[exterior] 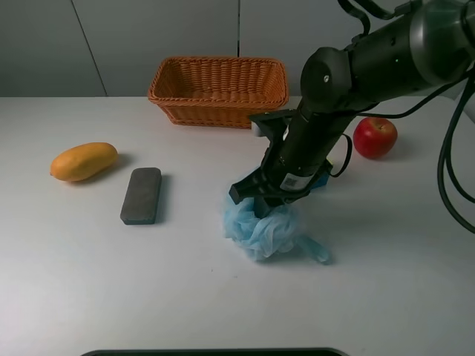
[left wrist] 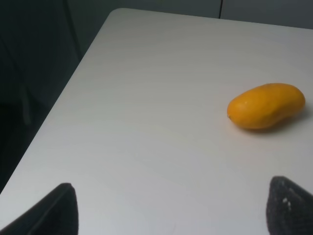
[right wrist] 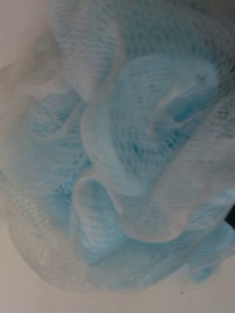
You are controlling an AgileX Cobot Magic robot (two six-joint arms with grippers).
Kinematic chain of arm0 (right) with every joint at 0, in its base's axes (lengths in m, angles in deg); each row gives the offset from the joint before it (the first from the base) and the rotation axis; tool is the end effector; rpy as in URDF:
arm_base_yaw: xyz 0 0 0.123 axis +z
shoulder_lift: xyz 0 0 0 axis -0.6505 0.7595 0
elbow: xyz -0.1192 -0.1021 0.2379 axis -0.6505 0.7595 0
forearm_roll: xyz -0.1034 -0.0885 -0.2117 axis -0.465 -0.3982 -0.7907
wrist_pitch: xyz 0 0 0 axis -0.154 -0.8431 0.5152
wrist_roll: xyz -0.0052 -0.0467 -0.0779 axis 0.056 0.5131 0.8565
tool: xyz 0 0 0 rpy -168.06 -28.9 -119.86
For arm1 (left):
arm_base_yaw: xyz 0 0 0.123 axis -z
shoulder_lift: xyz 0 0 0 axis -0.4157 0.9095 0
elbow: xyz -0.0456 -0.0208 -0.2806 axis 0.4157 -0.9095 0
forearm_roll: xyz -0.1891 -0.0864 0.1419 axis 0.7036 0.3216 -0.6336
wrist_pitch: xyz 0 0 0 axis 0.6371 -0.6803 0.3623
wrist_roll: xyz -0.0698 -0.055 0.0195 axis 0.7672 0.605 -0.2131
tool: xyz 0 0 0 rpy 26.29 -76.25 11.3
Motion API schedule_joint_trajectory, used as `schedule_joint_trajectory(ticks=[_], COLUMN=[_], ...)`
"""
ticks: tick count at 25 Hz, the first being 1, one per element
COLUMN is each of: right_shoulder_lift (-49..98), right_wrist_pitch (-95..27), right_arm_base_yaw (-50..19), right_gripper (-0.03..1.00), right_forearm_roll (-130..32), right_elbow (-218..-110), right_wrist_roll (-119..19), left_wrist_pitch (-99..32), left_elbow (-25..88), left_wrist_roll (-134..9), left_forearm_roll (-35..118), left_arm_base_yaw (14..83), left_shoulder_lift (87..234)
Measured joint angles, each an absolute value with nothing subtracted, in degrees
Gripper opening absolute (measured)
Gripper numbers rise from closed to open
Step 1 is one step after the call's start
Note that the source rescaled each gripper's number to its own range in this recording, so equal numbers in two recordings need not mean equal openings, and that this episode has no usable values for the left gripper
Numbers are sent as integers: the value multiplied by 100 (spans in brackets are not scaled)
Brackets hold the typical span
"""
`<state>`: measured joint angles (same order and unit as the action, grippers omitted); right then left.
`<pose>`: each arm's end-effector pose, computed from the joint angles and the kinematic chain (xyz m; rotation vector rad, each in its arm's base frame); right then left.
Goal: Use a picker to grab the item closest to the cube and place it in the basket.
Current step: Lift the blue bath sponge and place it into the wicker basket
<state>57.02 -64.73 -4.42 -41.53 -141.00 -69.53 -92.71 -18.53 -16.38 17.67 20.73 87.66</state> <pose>0.2505 0.2027 0.1378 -0.7444 2.9807 0.3256 -0.0100 0.0139 0.2791 -0.2902 2.0388 0.1314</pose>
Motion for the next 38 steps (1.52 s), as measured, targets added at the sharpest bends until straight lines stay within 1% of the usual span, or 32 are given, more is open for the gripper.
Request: schedule_joint_trajectory(ticks=[3,5,7,10,13,18,25,31,37,38], right_shoulder_lift=[5291,4896,4490,4218,4269,5059,7033,8297,8679,8679], right_wrist_pitch=[-6763,-6850,-6850,-6817,-6359,-5294,-4800,-4784,-5188,-5228], right_arm_base_yaw=[-442,-442,-442,-428,-428,-440,-474,-603,-668,-678], right_gripper=[18,11,5,3,2,1,0,0,0,6], right_forearm_roll=[-4153,-4153,-4205,-4611,-5082,-5274,-5691,-5827,-5848,-5876], right_elbow=[-14312,-14569,-14890,-15482,-15964,-16618,-18118,-19473,-19825,-19836], right_wrist_roll=[-6953,-6953,-6953,-6953,-6953,-6953,-6953,-6953,-6953,-6953], left_wrist_pitch=[-9271,-9271,-9271,-9271,-9271,-9271,-9271,-9271,-9271,-9271], left_elbow=[-1853,-1853,-1853,-1853,-1853,-1853,-1853,-1853,-1853,-1853], left_wrist_roll=[-1638,-1638,-1638,-1638,-1638,-1638,-1638,-1638,-1638,-1638], left_forearm_roll=[1767,1767,1767,1767,1767,1767,1767,1767,1767,1767], left_arm_base_yaw=[2073,2073,2073,2073,2073,2073,2073,2073,2073,2073], left_shoulder_lift=[8766,8766,8766,8766,8766,8766,8766,8766,8766,8766])
